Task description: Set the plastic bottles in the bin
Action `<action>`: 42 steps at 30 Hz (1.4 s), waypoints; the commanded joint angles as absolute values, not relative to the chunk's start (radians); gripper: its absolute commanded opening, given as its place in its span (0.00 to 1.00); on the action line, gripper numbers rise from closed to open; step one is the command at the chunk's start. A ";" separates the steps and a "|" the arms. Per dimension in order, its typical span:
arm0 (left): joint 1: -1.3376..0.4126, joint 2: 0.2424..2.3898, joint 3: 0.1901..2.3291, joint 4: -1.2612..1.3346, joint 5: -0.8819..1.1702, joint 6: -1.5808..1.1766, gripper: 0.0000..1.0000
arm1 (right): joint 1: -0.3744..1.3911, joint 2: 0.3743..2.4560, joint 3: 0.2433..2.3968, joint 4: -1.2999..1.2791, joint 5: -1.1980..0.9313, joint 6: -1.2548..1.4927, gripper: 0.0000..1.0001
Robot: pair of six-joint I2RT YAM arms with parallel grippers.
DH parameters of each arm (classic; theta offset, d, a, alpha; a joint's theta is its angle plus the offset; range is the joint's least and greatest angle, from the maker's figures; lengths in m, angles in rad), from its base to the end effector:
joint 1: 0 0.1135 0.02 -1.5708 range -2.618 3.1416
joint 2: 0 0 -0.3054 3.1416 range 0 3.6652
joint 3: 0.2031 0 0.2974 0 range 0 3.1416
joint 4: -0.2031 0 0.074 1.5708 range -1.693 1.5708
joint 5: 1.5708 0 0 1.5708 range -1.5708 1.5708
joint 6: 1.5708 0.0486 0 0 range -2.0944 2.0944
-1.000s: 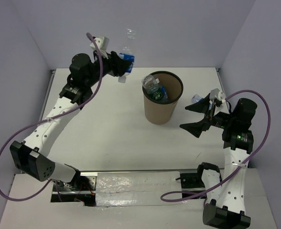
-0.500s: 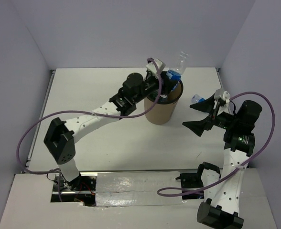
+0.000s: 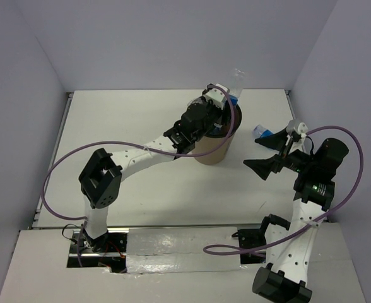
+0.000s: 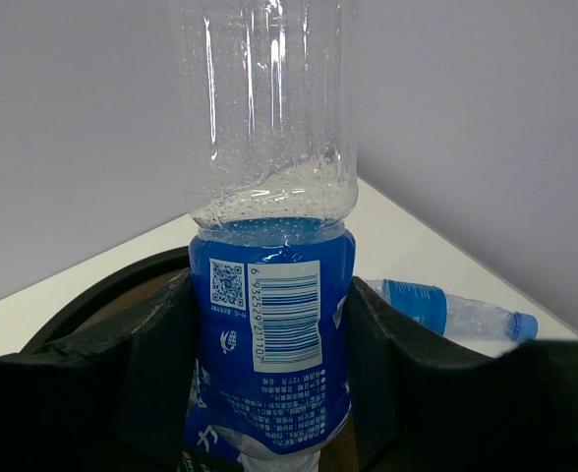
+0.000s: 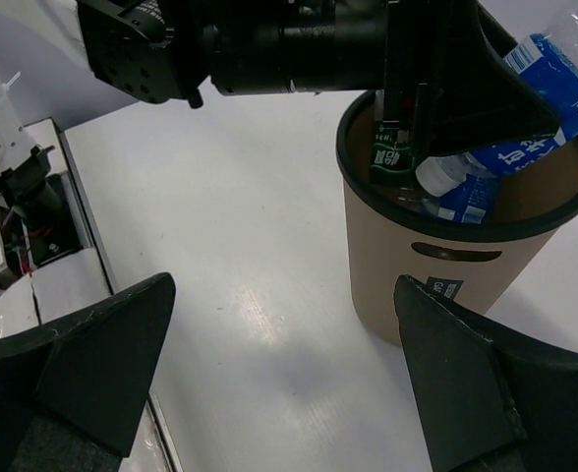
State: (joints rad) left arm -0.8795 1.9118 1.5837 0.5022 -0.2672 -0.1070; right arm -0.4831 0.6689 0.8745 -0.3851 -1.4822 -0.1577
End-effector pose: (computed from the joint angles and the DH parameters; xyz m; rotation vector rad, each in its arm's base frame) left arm 0.3518 -0.4050 0.3852 0.3231 1.3955 -0.6304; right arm 0.1379 -0.0177 0.4071 -0.7733 1.4509 0.7912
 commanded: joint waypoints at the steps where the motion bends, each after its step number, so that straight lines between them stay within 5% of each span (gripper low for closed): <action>1: -0.885 1.868 1.577 0.584 -0.305 -0.098 0.40 | -0.494 0.658 0.873 -0.307 -1.615 -0.117 1.00; 7: -0.894 1.818 1.560 0.493 -0.261 -0.147 0.76 | -0.515 0.660 0.841 -0.191 -1.609 -0.020 1.00; 13: -0.900 1.773 1.522 0.453 -0.256 -0.161 0.98 | -0.532 0.678 0.804 -0.107 -1.597 0.052 1.00; 19: -0.903 1.710 1.497 0.425 -0.245 -0.186 0.99 | -0.538 0.706 0.810 -0.164 -1.528 0.006 1.00; 23: -0.905 1.635 1.494 0.381 -0.230 -0.196 0.99 | -0.520 0.738 0.916 -0.600 -1.258 -0.457 0.99; 36: -0.882 1.156 1.379 -0.194 -0.139 -0.178 0.99 | -0.520 1.019 0.678 -0.203 -0.426 -0.728 1.00; 42: -0.744 0.928 1.099 -0.284 -0.114 -0.281 0.99 | -0.520 1.322 0.898 -0.296 -0.412 -0.893 1.00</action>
